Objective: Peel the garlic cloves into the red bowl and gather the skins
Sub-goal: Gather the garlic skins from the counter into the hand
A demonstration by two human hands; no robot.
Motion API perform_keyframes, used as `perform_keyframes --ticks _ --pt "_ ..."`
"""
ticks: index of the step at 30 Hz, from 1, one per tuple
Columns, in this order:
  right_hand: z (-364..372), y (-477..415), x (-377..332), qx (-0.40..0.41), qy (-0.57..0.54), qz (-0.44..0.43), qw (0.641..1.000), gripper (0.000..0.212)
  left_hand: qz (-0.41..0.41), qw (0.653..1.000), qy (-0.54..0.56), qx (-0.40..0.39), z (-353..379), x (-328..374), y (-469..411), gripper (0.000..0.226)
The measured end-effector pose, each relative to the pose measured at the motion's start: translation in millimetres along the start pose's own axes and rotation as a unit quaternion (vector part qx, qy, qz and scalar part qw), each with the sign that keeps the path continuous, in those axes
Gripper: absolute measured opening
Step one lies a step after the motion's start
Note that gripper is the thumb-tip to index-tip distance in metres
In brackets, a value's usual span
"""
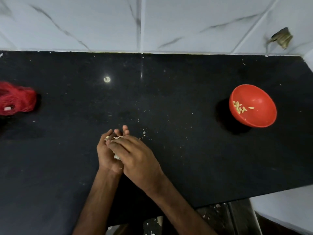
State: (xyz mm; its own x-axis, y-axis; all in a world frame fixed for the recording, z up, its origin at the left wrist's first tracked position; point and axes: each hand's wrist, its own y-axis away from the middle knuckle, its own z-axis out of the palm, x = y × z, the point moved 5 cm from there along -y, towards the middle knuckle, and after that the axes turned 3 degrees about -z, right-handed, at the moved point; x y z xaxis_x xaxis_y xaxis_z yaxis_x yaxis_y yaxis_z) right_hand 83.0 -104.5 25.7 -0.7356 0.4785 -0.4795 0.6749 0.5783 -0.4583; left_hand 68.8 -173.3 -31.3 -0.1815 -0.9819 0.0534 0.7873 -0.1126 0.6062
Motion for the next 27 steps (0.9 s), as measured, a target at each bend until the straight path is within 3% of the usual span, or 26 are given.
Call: perform_keyframes --ticks 6,10,12,13,15,17,22,27 --pt "-22 5 7 0.103 0.013 0.020 0.994 0.012 -0.013 0.999 0.045 0.004 4 -13 -1 0.042" --pt "-57 5 36 0.146 -0.116 0.102 0.977 0.033 0.006 0.993 0.116 0.010 17 -15 -1 0.044" --pt "-73 19 77 0.168 -0.111 0.184 0.962 0.038 0.028 0.987 0.155 0.025 22 -10 1 0.045" --pt "-78 30 105 0.150 -0.071 0.232 0.958 0.036 0.038 0.985 0.166 0.026 24 -5 3 0.043" --pt "-69 52 154 -0.003 0.032 0.345 0.938 0.064 0.060 0.983 0.174 0.023 26 9 9 0.038" --pt "-45 68 168 -0.125 0.150 0.358 0.913 0.090 0.080 0.982 0.171 0.021 25 23 13 0.038" --pt "38 19 93 -0.159 0.138 0.242 0.947 0.107 0.100 0.980 0.168 0.021 15 51 20 0.040" --pt "62 -64 141 -0.118 0.136 0.255 0.950 0.077 0.109 0.981 0.153 0.043 12 60 26 0.040"
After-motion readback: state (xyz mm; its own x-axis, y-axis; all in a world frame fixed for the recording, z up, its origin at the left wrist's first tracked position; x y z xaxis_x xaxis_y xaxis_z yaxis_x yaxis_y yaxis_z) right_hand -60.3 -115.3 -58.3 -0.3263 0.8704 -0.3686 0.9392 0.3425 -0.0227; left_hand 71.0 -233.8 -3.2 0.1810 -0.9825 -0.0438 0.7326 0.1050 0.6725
